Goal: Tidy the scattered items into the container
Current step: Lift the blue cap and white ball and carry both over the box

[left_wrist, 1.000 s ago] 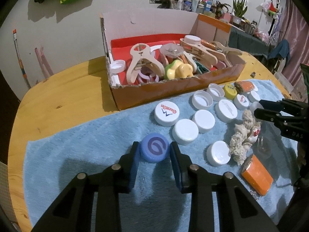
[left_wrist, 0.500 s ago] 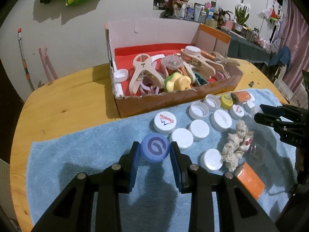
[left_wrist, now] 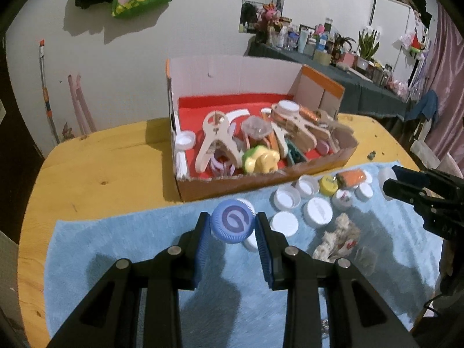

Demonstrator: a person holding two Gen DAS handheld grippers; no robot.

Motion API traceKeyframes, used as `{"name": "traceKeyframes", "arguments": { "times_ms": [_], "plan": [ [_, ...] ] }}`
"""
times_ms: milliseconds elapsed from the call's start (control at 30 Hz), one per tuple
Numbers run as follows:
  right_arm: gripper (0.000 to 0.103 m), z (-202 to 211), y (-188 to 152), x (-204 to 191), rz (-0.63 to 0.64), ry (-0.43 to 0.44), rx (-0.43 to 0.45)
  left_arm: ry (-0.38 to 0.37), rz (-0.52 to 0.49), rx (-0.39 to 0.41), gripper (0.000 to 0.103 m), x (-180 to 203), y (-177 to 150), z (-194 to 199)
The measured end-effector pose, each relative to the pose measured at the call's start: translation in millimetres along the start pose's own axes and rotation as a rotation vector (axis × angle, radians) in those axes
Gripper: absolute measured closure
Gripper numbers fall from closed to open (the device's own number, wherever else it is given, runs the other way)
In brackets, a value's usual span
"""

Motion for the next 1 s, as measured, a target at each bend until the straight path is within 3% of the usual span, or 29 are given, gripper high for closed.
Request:
{"name": "traceKeyframes", "arguments": {
  "times_ms": [567, 1000],
  "plan": [
    [0.064, 8, 58, -20, 0.048, 0.037, 0.098, 0.017, -0.013, 0.107, 0.07, 14, 50, 16],
    [0.064, -27, 105, -9, 0.066, 0.028, 0.103, 0.029, 0.025, 0.095, 0.07, 9, 91, -29]
  ]
}}
Point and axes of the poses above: each gripper's, at about its wrist camera, not at the fingertips, and z roughly against the way its jaws point, x to its right, y to its top, the point moved 4 cm from there along -z, roughly the way its jaws point, and after that the axes turned 3 degrees about x, right-handed, at the moved point
